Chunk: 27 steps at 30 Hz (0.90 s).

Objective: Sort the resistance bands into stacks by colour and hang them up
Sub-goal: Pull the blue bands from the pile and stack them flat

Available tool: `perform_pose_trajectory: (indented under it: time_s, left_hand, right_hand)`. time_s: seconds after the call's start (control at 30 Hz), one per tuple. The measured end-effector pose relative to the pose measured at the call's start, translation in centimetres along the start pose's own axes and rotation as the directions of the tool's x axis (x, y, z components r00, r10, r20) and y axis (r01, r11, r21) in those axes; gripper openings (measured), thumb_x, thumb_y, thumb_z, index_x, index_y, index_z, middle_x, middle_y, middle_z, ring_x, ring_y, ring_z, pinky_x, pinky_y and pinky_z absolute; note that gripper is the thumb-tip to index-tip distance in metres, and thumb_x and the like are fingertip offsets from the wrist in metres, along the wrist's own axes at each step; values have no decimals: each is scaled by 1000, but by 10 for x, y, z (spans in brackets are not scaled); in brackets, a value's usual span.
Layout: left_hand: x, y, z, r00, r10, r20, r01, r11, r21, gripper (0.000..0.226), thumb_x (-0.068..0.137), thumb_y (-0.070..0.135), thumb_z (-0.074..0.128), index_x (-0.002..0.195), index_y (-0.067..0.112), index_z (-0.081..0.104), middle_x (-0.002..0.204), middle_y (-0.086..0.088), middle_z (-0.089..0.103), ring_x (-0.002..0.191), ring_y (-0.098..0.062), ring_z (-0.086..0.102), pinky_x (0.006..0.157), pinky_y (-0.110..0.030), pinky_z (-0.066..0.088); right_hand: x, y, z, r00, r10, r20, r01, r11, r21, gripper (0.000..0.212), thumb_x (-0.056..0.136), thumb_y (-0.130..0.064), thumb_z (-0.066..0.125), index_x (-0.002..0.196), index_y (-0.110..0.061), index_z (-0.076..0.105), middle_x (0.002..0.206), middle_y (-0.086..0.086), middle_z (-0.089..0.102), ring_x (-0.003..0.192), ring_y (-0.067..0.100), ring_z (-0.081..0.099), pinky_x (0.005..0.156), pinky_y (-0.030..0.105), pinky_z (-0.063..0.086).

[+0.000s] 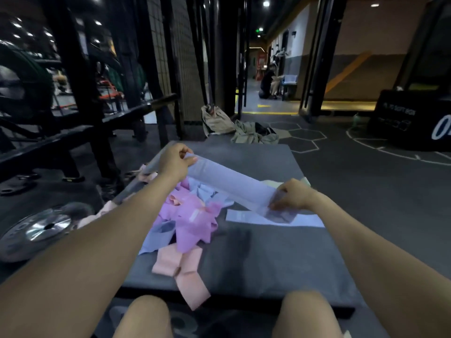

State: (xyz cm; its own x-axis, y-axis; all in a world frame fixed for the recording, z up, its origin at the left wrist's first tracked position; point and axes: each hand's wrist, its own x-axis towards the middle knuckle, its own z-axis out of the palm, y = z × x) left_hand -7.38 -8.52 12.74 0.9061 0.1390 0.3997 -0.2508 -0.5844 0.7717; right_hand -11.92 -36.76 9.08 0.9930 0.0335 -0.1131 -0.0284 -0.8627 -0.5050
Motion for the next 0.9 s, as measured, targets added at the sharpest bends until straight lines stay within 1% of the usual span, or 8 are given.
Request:
perform_pose_trajectory:
  time_s: [0.07,0.13,0.3,0.4,0.5,0.6,0.77,0.9]
  left_hand:
    - [-4,-10,19,998,-52,23,53,998,-42,11,86,3,62,90,10,54,71,-1,46,78,-20,44,56,-24,37]
    - [-11,-17,39,989,-121,86,128,989,-76,12,91,4,55,89,13,47,71,0,39,73,-19,41,49,-27,44]
    - [-19,-30,84,953,-229,199,254,960,-114,24,95,6,49,78,20,40,92,-7,40,87,-21,41,47,-32,51]
    - [-16,-38,106,923,-316,218,354,921,-163,13,92,5,54,93,13,44,97,-9,42,87,-22,44,66,-42,56]
    - [-16,-39,122,863,-415,288,492,820,-293,13,91,2,56,93,9,46,100,-11,47,94,-25,49,66,-31,57]
    - [-18,-38,135,772,-498,395,623,717,-312,12,93,2,53,105,1,53,114,-18,55,103,-32,57,97,-37,46]
    - [-13,-50,157,733,-513,446,659,697,-282,3,92,4,55,94,3,57,107,-13,55,80,-19,57,73,-31,54]
    - [-13,-58,176,780,-518,350,603,772,-200,16,91,4,57,77,11,52,100,-9,53,81,-22,55,59,-27,54]
  right_hand:
    - [2,25,3,999,47,-7,-46,995,89,27,74,-23,78,59,-16,57,60,-2,49,61,14,45,51,20,38]
    - [4,51,7,990,137,-10,-130,953,273,22,73,-16,78,69,-7,59,65,4,48,62,15,44,55,23,43]
    - [14,102,17,942,335,-19,-223,667,711,16,75,4,72,85,-1,61,80,11,58,73,20,58,68,31,53]
    - [19,120,21,901,432,-38,-184,460,869,17,76,18,63,82,3,59,69,14,61,49,14,63,48,21,53]
    - [27,138,25,883,469,-2,-159,302,940,32,76,17,62,106,8,59,85,18,64,66,24,64,54,23,56]
    - [37,152,27,879,473,63,-175,196,965,38,77,15,60,115,9,56,101,22,64,77,27,64,51,23,56]
    - [52,167,31,854,511,97,-244,229,942,27,80,14,57,104,2,62,85,14,62,72,25,59,56,26,53]
    - [61,180,40,803,592,-64,-262,448,855,19,76,19,59,82,2,62,81,15,60,68,25,54,65,32,49]
